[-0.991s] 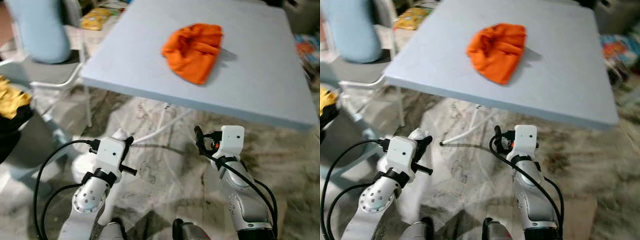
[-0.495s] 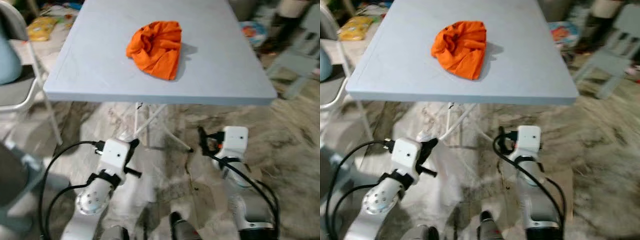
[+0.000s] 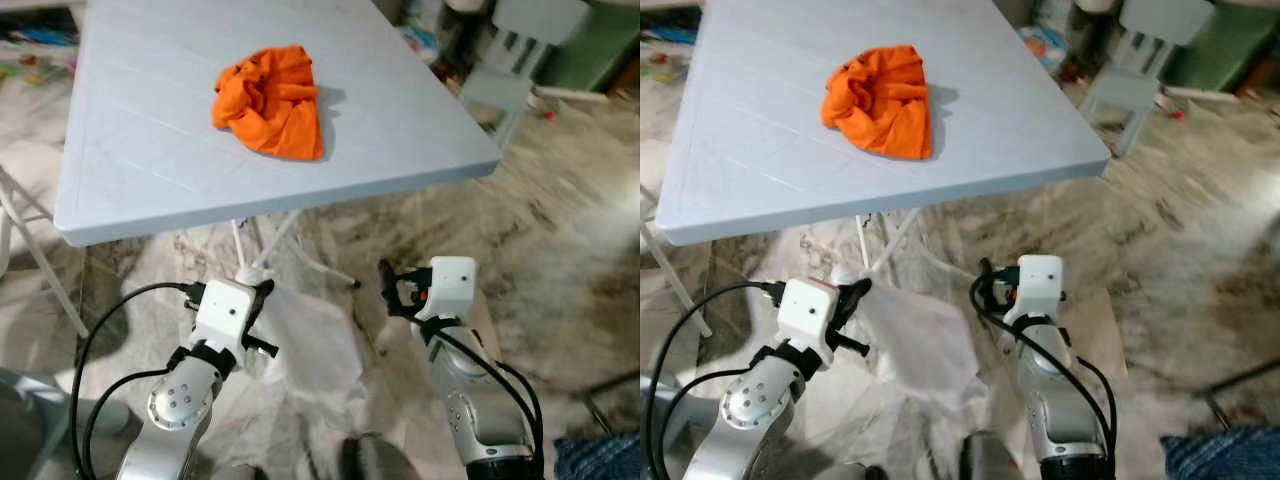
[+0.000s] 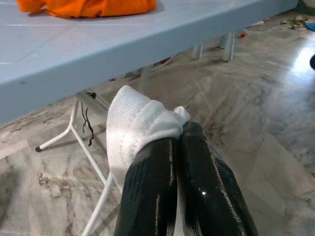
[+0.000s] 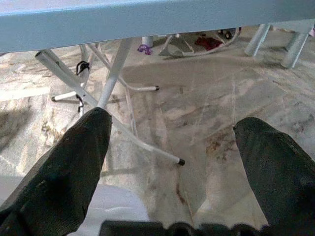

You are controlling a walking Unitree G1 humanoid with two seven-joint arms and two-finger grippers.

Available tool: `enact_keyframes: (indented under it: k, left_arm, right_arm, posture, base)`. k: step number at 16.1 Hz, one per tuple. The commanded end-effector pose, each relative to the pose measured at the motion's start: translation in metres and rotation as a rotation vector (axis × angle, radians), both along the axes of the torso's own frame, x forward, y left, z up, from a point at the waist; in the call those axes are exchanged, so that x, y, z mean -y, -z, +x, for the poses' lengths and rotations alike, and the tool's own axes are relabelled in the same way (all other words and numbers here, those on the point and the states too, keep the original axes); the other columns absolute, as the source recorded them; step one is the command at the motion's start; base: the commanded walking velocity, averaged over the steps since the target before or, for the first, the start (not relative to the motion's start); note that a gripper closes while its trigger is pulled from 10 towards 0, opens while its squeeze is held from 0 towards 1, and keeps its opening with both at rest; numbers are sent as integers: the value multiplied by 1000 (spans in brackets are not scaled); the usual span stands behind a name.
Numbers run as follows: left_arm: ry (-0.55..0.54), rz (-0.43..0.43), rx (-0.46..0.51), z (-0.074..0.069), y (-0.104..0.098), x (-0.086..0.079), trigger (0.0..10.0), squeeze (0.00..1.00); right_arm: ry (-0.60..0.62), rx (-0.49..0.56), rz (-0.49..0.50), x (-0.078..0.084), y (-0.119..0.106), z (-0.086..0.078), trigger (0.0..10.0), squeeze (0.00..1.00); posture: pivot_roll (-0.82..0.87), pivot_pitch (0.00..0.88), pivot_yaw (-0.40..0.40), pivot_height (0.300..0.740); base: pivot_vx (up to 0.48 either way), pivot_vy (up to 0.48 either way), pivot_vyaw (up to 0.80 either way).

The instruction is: Hang hanger

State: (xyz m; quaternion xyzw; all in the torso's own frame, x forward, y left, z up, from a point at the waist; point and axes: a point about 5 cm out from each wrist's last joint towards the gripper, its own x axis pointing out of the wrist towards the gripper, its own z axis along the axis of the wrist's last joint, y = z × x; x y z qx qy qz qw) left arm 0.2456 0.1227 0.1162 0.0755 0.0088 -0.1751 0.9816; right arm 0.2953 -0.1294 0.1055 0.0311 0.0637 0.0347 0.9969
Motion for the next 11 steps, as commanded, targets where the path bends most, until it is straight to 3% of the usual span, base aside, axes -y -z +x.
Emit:
enact_keyframes:
  k: [1, 7, 11]
  left_arm:
    - [21, -15, 16, -1, -4, 7, 10000, 0]
    - [29, -23, 17, 1, -4, 8, 10000, 0]
    - [41, -30, 27, 0, -5, 10, 10000, 0]
  right_arm:
    - [36, -8, -16, 12, 2, -1, 10000, 0]
    - [39, -16, -14, 12, 4, -1, 10000, 0]
    - [42, -13, -13, 12, 4, -1, 10000, 0]
  posture:
    - [-3, 191, -50, 740]
    - [-1, 194, -51, 740]
    - [-3, 193, -51, 740]
  base:
    - [0, 480, -688]
    - [0, 446, -800]
    - [0, 0, -786]
